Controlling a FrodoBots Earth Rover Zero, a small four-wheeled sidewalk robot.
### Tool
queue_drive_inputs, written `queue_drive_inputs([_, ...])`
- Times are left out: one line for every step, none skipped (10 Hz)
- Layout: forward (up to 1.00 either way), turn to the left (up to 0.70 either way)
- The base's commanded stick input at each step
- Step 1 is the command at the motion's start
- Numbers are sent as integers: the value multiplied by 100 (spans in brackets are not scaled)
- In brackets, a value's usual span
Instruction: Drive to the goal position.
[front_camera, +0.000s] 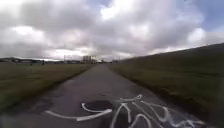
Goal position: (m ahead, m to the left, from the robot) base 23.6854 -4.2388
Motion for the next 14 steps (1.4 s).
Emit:
queue_drive_inputs([0,0])
queue_drive_inputs([0,0])
queue_drive_inputs([100,0])
queue_drive_inputs([100,0])
queue_drive_inputs([100,0])
queue_drive_inputs([100,0])
queue_drive_inputs([100,0])
queue_drive_inputs([100,0])
queue_drive_inputs([100,0])
queue_drive_inputs([100,0])
queue_drive_inputs([100,0])
queue_drive_inputs([100,0])
queue_drive_inputs([100,0])
queue_drive_inputs([100,0])
